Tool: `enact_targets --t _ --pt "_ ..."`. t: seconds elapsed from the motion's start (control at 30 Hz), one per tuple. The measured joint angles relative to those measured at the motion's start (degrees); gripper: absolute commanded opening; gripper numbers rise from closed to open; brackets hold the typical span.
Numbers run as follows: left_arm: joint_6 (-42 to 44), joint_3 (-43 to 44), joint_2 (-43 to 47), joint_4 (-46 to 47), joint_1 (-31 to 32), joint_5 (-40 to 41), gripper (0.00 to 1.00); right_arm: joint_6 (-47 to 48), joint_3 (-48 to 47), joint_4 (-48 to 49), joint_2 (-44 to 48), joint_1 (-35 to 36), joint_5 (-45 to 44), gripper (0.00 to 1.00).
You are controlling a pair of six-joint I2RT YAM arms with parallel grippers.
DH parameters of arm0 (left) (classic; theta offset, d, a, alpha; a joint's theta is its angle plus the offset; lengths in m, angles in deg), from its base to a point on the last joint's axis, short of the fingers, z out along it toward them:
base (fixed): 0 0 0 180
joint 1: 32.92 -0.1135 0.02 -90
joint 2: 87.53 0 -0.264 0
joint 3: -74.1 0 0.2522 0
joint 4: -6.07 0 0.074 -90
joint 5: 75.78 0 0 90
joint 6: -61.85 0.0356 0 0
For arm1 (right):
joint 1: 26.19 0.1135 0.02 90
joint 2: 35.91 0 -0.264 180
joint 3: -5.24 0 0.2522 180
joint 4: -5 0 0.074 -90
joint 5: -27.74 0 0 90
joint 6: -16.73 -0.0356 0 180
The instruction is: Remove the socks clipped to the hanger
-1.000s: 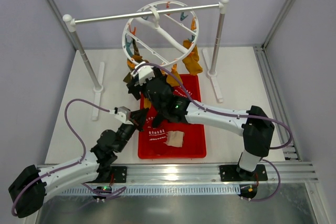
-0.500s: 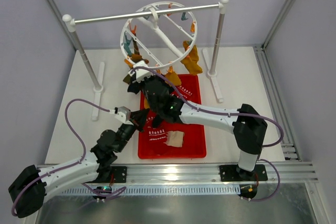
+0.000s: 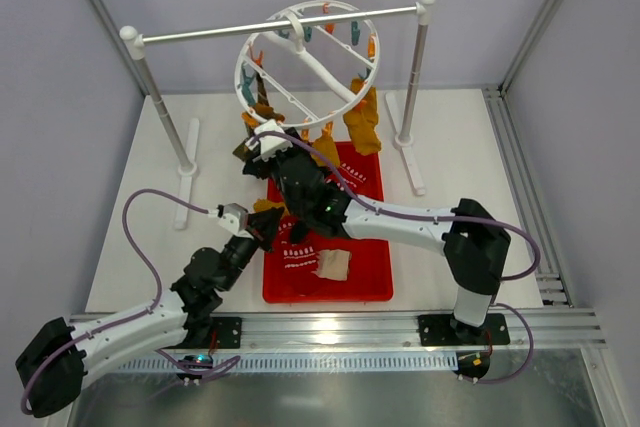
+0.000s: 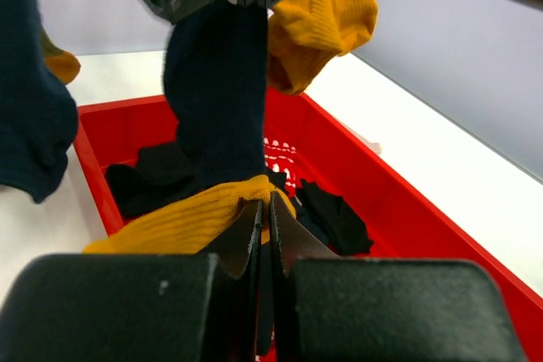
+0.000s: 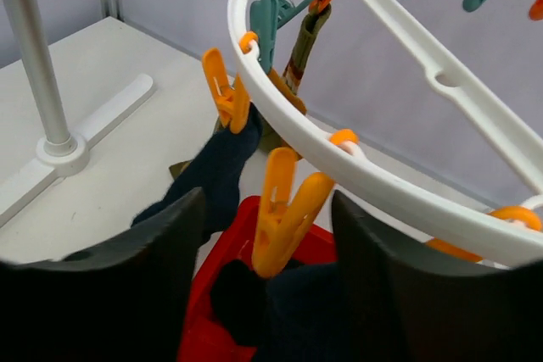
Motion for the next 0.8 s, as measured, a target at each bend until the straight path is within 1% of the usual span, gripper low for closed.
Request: enact_targets --t 0.03,0.07,0.13,0.27,0.47,0.57,0.6,0.67,0.7,0.8 --pt "0.0 0.0 0.2 -0.3 0.0 0.0 0.00 -0.1 0.4 -0.3 0.2 0.1 0.5 0.81" --pt "0.0 0.0 0.3 -0.6 0.0 0.2 0.00 -0.4 0.9 -0.6 0.4 0.2 1.0 0.85" --pt "0.0 0.1 0.7 -1.7 0.0 0.2 0.00 -0.3 1.9 -0.8 1.1 0.5 1.7 0.89" --pt "-0.3 0.4 1.8 -4.0 0.0 -0.5 0.00 -0.2 5.3 -1.0 4.7 2.0 2.4 0.91" --pt "-1.4 2.6 5.0 -9.9 0.0 -6.8 0.00 0.8 12.7 -0.8 13.6 6.8 2.6 0.95" --pt "-2.2 4.0 5.8 -12.1 0.0 -11.3 0.07 1.0 17.4 -0.1 19.1 8.0 2.1 0.97" --pt "-2.7 4.6 5.8 -12.5 0.0 -13.1 0.17 1.3 19.0 0.6 21.0 8.0 1.4 0.98" --pt "-3.2 5.9 4.5 -12.8 0.0 -16.2 0.26 2.0 23.3 2.3 25.3 7.6 -0.2 0.98" --pt "-3.5 7.1 2.9 -12.8 0.0 -17.9 0.29 2.2 25.4 2.9 27.5 7.1 -1.0 0.98" --pt "-4.2 12.1 -5.4 -12.3 0.0 -22.0 0.30 1.8 31.1 3.7 34.1 4.7 -1.6 0.98"
